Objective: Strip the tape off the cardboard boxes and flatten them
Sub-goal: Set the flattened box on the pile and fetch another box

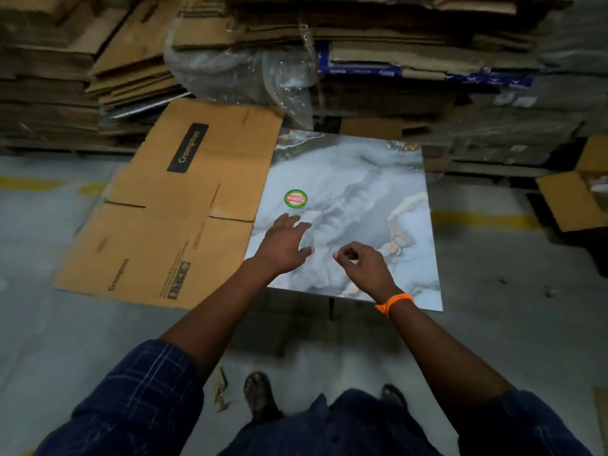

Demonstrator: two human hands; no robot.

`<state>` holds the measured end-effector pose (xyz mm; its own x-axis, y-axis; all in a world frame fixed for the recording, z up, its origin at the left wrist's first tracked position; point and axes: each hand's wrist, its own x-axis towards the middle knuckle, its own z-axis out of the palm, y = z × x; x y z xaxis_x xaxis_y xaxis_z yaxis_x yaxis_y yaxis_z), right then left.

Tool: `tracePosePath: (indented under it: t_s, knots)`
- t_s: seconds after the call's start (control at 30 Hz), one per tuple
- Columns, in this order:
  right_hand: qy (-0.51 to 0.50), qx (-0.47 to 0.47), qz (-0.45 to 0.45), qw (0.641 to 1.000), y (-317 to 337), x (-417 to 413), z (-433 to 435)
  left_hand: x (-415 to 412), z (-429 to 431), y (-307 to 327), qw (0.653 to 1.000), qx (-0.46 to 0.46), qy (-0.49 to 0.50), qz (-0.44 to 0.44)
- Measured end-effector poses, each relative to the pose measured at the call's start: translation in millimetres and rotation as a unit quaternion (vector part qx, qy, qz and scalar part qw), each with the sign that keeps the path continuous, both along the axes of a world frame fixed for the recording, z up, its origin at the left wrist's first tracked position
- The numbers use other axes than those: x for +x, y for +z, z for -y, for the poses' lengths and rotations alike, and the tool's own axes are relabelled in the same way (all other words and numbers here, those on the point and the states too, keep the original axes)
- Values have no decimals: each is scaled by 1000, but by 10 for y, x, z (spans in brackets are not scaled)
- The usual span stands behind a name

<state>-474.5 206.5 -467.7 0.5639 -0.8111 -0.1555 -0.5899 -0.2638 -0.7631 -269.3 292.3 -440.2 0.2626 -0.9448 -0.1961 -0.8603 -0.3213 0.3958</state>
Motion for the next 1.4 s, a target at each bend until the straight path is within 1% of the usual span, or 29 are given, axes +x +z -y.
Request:
tracePosePath:
  t_s: [0.13, 0.2, 0.3, 0.33, 0.4, 0.5, 0.6, 0.77, 0.87, 0.93, 1.0, 1.07, 1.17, 1.23, 1.33, 1.37, 1.4]
  knots:
    - [38, -9, 38, 998, 231, -578, 613, -729, 570, 145, 999, -37, 17, 3]
    - [48, -13, 58, 997, 325, -936, 985, -1114, 877, 199, 998, -53, 43, -15]
    - [54, -36, 114, 991, 481, -1447, 1562, -1650, 1359, 277, 994, -75, 66, -44]
    - [57, -24, 122, 991, 532, -1587, 1765, -1786, 1502, 305, 992, -79, 74, -58]
    - [62, -3, 112, 992, 661, -1766, 2121, -1994, 1732, 395, 991, -90, 85, -55]
    - [82, -9, 111, 990, 790, -1710, 2671, -2093, 2080, 592, 986, -116, 111, -51]
    - [116, -27, 128, 985, 985, -1322, 3133, -1900, 2511, 758, 977, -157, 137, -38]
    - [190, -78, 131, 970, 1100, -410, 3941, -1172, 3379, 741, 958, -210, 195, -23]
    - [230, -89, 125, 961, 1260, 123, 4467, -819, 3915, 776, 941, -247, 230, -40]
    - [271, -110, 111, 950, 1508, 428, 4826, -642, 4249, 894, 927, -280, 246, -48]
    - [315, -172, 111, 927, 1893, 795, 5220, -439, 4588, 1130, 924, -288, 240, -70]
    - [331, -213, 126, 911, 2323, 1208, 5612, -202, 4917, 1413, 925, -292, 236, -66]
    - [336, -294, 153, 882, 2909, 1778, 6166, 228, 5403, 1904, 925, -290, 244, 13]
    - [335, -343, 147, 866, 3248, 2174, 6557, 564, 5721, 2265, 923, -289, 246, 69]
    - [320, -439, 130, 829, 3656, 2866, 7270, 1056, 6129, 2660, 911, -287, 256, 148]
    - [316, -455, 127, 823, 3789, 3143, 7539, 1192, 6249, 2745, 905, -285, 272, 163]
    - [314, -452, 133, 824, 3922, 3473, 7816, 1346, 6378, 2792, 897, -286, 290, 172]
